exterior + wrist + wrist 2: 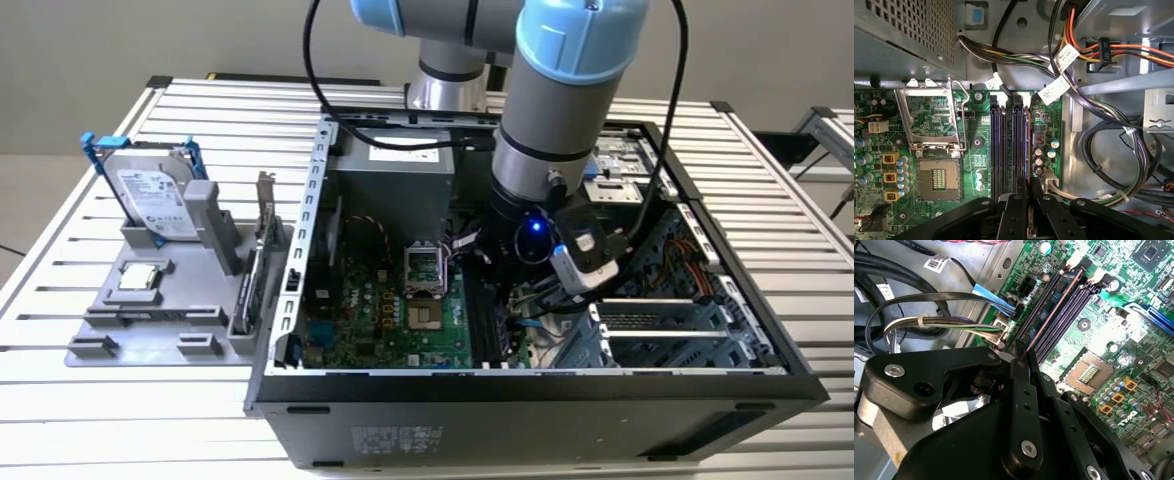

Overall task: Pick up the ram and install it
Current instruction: 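Insert the ram into the slot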

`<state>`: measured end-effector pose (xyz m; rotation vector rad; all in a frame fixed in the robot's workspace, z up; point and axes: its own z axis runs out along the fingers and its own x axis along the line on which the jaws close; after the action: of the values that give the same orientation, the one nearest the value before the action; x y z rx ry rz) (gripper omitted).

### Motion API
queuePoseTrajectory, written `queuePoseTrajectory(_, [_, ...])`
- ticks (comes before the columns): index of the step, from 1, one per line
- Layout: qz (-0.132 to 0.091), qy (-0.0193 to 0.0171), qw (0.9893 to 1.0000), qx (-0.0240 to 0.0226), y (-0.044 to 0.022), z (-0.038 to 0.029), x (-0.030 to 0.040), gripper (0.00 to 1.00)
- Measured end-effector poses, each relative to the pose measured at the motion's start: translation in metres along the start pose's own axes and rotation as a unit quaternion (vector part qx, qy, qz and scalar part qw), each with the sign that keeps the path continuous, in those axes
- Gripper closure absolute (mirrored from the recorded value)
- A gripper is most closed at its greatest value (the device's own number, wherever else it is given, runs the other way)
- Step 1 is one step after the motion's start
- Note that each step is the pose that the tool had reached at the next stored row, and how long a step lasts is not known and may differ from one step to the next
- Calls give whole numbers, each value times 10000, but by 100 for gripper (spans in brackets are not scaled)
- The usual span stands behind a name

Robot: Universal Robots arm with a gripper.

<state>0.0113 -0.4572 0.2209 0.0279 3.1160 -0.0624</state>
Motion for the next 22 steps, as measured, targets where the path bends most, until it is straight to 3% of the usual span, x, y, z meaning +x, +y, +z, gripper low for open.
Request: queuePoseTrajectory(22, [-1, 8, 10000, 0, 1, 37, 5, 100])
